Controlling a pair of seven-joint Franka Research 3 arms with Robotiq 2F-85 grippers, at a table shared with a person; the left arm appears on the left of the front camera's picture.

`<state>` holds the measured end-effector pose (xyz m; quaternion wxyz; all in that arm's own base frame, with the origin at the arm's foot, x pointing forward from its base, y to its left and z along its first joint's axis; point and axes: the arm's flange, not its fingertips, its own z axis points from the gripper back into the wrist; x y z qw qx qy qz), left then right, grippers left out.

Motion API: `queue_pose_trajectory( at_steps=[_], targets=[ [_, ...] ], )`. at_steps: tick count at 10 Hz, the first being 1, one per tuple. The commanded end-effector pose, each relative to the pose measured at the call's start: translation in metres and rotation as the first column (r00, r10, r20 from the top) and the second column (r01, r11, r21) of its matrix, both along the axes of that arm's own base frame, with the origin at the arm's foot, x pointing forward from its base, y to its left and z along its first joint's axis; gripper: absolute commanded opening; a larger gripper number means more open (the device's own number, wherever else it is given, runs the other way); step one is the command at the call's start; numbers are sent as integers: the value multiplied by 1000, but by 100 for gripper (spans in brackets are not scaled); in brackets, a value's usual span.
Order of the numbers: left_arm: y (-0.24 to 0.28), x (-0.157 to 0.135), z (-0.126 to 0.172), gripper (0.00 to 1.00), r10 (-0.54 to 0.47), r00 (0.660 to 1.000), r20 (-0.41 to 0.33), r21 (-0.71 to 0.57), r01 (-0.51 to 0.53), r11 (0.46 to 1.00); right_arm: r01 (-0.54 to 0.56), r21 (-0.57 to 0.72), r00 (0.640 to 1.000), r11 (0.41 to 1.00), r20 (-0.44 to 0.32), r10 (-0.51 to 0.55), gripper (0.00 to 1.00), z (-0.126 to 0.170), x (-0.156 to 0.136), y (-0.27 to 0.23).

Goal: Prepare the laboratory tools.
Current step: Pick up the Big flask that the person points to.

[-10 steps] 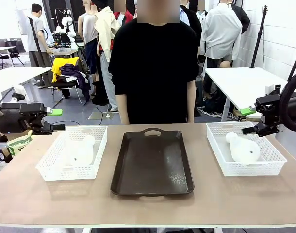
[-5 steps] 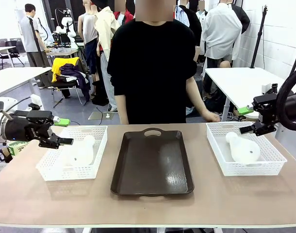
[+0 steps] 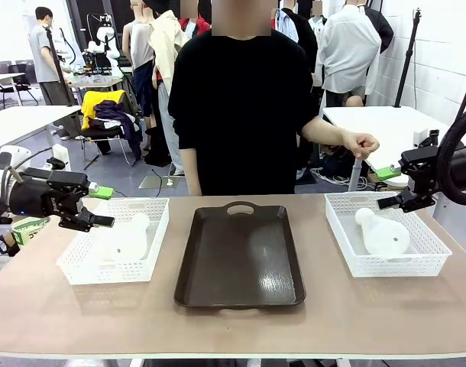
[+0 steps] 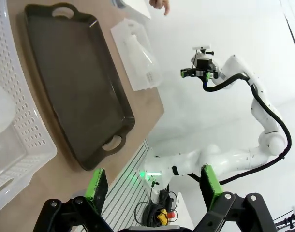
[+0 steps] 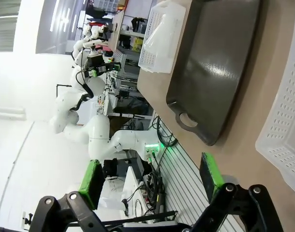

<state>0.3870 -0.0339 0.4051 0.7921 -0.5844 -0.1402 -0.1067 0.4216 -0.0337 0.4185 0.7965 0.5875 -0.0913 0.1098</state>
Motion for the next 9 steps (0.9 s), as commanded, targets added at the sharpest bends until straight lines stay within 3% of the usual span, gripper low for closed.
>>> queue_pose_trajectory(
  at_steps=[1, 9],
  targets=[
    [-4, -1, -5, 100, -18, 999, -35, -17, 18, 1000, 2, -2, 1000, 1000, -15, -2, 100, -1, 0, 1],
    [-4, -1, -5, 100, -18, 999, -35, -17, 18, 1000, 2, -2, 1000, 1000, -15, -2, 100, -1, 0, 1]
  ],
)
